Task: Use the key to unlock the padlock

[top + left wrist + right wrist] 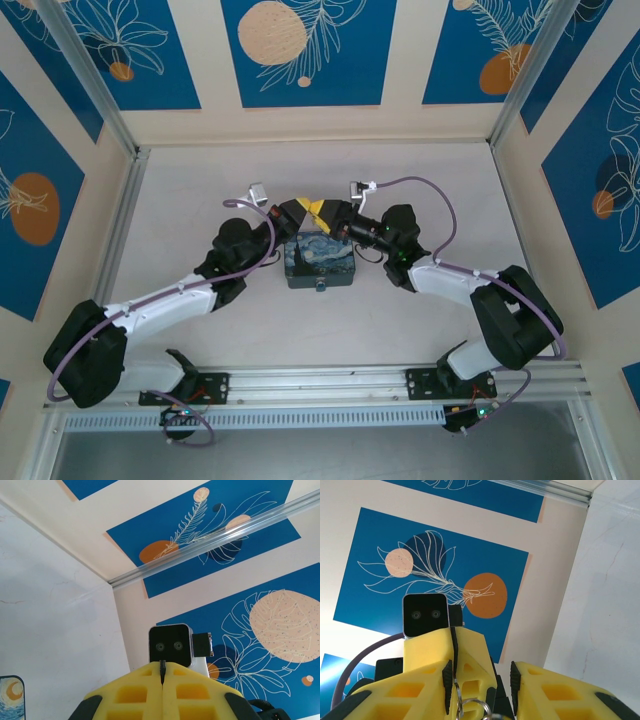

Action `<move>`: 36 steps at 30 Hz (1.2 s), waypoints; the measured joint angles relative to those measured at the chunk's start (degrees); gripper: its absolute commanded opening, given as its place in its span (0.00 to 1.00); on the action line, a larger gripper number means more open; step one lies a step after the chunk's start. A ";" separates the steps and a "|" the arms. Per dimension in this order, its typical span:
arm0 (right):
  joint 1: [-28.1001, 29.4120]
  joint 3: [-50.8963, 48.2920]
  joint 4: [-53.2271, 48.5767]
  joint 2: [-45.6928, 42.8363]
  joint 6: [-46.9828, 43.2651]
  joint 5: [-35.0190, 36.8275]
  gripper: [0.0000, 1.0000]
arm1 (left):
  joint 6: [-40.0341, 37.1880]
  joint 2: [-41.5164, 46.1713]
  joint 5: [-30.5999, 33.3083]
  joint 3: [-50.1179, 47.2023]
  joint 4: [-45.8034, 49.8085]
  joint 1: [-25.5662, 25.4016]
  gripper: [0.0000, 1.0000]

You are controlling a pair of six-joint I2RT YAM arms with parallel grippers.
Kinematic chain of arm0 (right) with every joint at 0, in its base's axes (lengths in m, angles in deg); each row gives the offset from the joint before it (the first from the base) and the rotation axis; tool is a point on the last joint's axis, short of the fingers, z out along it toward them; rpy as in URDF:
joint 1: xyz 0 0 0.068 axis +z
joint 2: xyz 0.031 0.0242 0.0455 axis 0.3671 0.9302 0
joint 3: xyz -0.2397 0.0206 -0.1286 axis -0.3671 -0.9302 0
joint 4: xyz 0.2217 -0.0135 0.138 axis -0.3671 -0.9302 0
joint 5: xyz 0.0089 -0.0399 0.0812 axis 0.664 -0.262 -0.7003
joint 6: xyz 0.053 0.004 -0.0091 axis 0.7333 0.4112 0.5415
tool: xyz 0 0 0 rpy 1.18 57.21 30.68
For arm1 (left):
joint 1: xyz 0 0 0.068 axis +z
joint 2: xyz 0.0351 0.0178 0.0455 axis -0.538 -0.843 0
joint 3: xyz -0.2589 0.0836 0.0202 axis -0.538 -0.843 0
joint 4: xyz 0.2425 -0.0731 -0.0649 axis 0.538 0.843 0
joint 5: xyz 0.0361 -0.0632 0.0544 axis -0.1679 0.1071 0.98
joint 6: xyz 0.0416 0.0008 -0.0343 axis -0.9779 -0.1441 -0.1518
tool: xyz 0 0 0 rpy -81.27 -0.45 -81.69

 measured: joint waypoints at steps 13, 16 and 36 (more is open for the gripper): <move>0.59 0.00 1.46 0.00 0.96 0.61 0.00 | 0.17 0.00 0.87 -0.42 0.46 0.04 0.00; 0.59 0.00 1.33 0.00 1.01 0.59 0.00 | 0.20 0.09 1.07 -0.55 0.48 0.04 0.00; -6.16 -3.43 -7.43 -5.68 -0.63 -6.14 0.00 | -6.58 2.05 -16.74 15.85 30.12 10.40 0.59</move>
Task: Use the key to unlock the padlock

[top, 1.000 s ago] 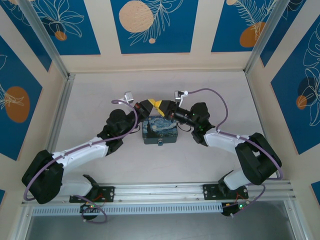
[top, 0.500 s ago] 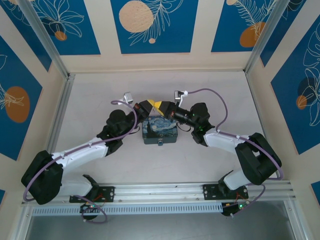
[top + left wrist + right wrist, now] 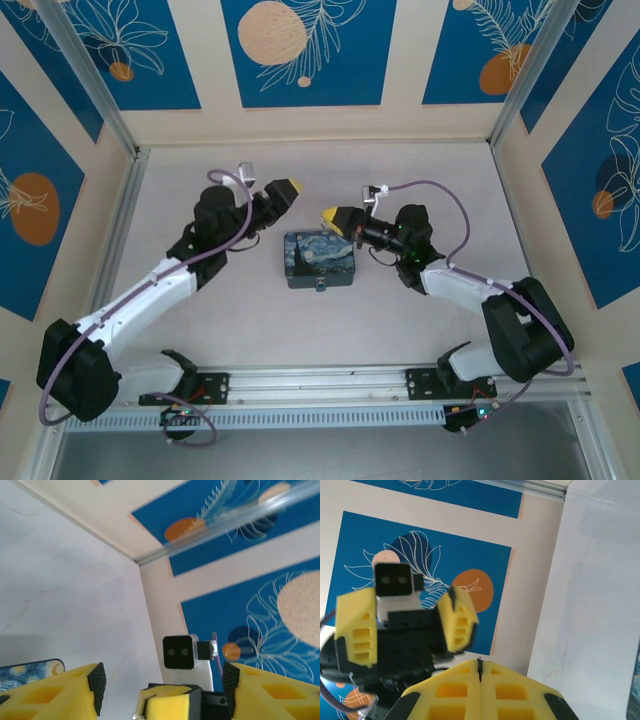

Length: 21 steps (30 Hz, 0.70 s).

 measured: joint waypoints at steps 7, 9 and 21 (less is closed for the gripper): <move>-3.21 -0.68 -5.75 -4.07 -1.68 -4.17 0.00 | -6.32 -10.25 -16.98 9.46 9.33 0.57 0.40; -3.61 -0.94 -6.62 -4.50 -1.92 -4.94 0.00 | -6.67 -12.37 -20.02 9.25 9.77 0.50 0.37; -3.87 -0.94 -7.74 -4.50 -2.03 -6.34 0.00 | -6.32 -14.51 -25.57 8.59 6.21 -1.49 0.32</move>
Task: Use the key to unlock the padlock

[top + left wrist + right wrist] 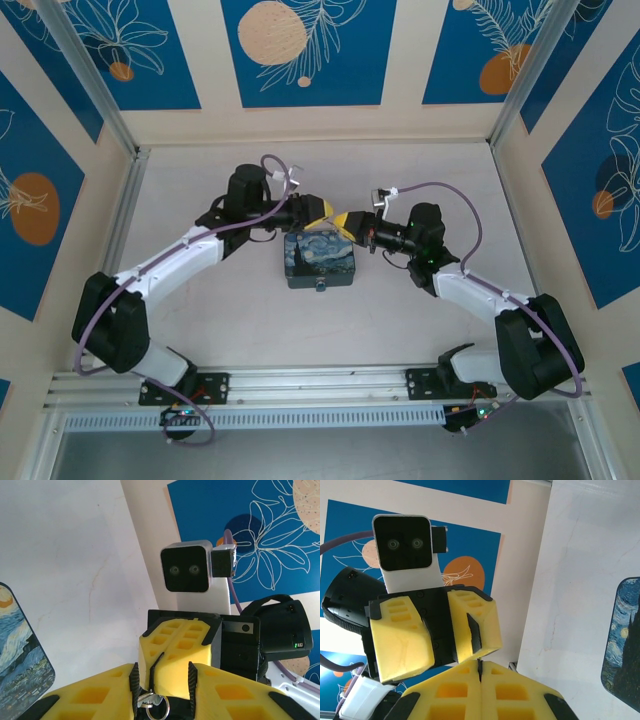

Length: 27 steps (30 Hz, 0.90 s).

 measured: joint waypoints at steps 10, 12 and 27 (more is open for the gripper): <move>-0.42 0.00 0.59 0.33 0.20 -0.22 0.00 | 1.20 -0.20 0.04 -1.62 -3.10 -0.31 0.30; -0.55 0.00 0.61 0.39 0.26 -0.22 0.00 | 1.31 -0.20 0.04 -1.95 -3.41 -0.31 0.30; -1.16 -0.02 2.27 0.55 1.09 -0.07 0.00 | 2.58 -1.22 -0.20 -2.58 -4.63 -0.63 0.18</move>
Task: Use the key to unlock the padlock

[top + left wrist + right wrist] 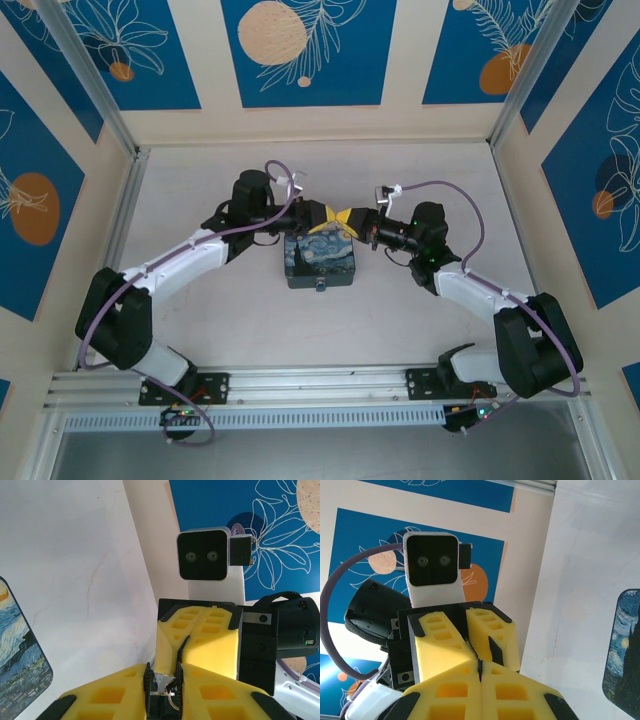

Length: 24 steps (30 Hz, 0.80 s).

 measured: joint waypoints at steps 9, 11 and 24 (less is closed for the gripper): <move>0.00 -0.02 0.63 1.44 0.42 0.09 0.00 | 0.33 -0.94 0.02 0.00 -0.98 0.00 0.07; -0.20 -0.07 0.68 1.60 0.42 0.11 0.00 | 0.44 -0.96 0.02 0.00 -1.33 0.02 0.03; -2.62 -3.10 1.16 -0.55 1.16 -0.13 0.55 | 0.81 -1.46 0.35 -0.31 -3.04 -0.37 0.00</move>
